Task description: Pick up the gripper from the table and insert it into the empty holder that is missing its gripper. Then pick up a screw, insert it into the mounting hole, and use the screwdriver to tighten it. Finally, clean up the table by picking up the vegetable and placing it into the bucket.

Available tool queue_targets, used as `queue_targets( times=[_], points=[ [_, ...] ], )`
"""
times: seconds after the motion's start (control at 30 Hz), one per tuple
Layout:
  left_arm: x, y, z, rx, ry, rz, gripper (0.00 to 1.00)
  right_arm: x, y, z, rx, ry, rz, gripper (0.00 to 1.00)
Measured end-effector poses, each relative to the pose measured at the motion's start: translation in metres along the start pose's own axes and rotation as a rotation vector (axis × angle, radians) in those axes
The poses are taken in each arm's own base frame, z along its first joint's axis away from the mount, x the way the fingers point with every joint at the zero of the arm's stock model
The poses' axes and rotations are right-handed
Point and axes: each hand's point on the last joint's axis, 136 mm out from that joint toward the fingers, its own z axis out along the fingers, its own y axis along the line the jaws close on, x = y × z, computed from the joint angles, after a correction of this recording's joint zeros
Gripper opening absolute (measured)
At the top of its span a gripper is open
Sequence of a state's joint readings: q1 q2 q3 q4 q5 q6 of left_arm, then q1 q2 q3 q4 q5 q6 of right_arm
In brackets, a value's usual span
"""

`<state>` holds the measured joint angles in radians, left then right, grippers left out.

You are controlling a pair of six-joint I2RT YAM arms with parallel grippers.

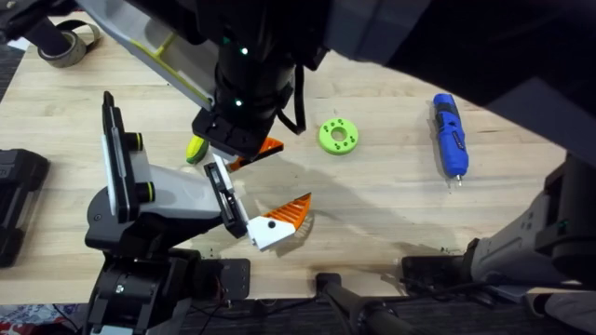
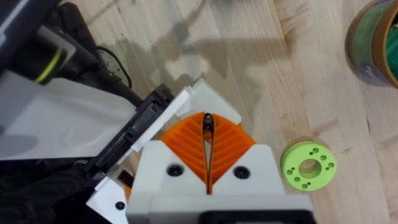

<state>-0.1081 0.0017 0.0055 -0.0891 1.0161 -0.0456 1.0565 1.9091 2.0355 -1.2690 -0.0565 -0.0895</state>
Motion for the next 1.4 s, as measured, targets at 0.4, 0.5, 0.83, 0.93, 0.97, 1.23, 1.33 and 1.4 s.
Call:
queue_targets(
  times=[0.4, 0.5, 0.83, 0.93, 0.97, 1.23, 1.33, 1.4],
  points=[
    [0.000, 0.003, 0.000, -0.018, -0.001, 0.000, 0.983, 0.000, 0.000, 0.000, -0.001, 0.000, 0.000, 0.012],
    [0.000, 0.003, 0.000, -0.018, 0.000, -0.001, 0.983, 0.000, 0.000, 0.000, -0.001, -0.001, 0.000, 0.012],
    [0.000, 0.003, 0.000, -0.018, 0.000, -0.001, 0.983, -0.014, -0.001, -0.001, 0.004, -0.059, -0.005, 0.012],
    [0.000, 0.003, 0.000, -0.018, 0.000, -0.003, 0.983, -0.012, -0.001, 0.000, 0.004, -0.049, -0.004, 0.012],
    [0.000, 0.003, 0.000, -0.018, 0.000, -0.005, 0.983, -0.011, -0.001, 0.000, 0.003, -0.043, -0.004, 0.012],
    [0.000, 0.003, 0.000, -0.018, -0.001, -0.010, 0.983, -0.003, -0.002, 0.000, 0.002, -0.014, 0.003, 0.012],
    [0.000, 0.003, 0.000, -0.019, -0.001, -0.012, 0.983, -0.001, -0.002, 0.000, 0.001, -0.007, 0.004, 0.012],
    [0.000, 0.003, 0.000, -0.019, -0.001, -0.012, 0.983, -0.001, -0.002, 0.000, 0.001, -0.006, 0.004, 0.012]
  ],
)
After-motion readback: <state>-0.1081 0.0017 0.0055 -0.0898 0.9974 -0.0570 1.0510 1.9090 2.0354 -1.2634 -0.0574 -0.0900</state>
